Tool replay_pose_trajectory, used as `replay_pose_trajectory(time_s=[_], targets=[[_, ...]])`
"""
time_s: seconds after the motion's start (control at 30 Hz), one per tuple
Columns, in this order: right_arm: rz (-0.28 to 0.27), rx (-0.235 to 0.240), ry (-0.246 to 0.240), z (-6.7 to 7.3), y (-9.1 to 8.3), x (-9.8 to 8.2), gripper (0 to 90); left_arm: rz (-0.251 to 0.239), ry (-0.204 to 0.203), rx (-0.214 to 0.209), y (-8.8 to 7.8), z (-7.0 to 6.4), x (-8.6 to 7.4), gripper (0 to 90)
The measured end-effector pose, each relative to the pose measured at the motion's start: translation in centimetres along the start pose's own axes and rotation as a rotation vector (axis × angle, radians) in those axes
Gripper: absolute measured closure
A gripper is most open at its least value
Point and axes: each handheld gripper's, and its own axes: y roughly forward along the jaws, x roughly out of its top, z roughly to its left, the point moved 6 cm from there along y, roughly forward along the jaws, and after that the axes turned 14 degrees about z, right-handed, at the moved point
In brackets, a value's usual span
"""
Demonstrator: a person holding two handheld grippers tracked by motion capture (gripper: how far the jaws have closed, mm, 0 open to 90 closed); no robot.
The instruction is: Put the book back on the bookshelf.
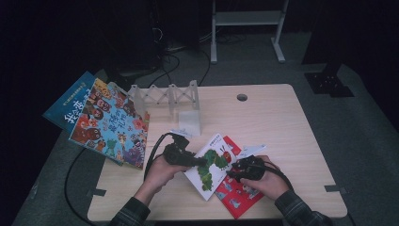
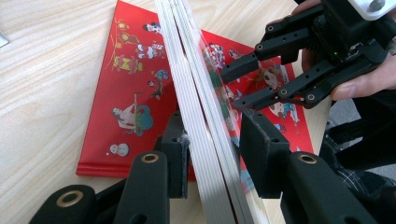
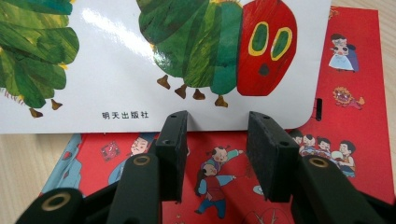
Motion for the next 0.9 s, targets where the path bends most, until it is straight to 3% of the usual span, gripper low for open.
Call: replay_pose_trajectory(time_s=[0.57,0.8,0.9], targets=[[-0.019,-0.014,0.000,-0.5,-0.5,-0.1,55.0,0.006,-0.027,-0.056,-0.9,-0.1,0.1,69.5],[-0.067,-0.048,0.017,-1.7,-1.2,-0.1,46.9,-0.015,-0.041,-0.075,-1.5,-0.1,0.1,74.2],[-0.088,-0.069,0.043,-2.7,-1.6,-0.3,45.6,-0.021,-0.038,-0.060,-1.9,-0.1,0.1,75.5]])
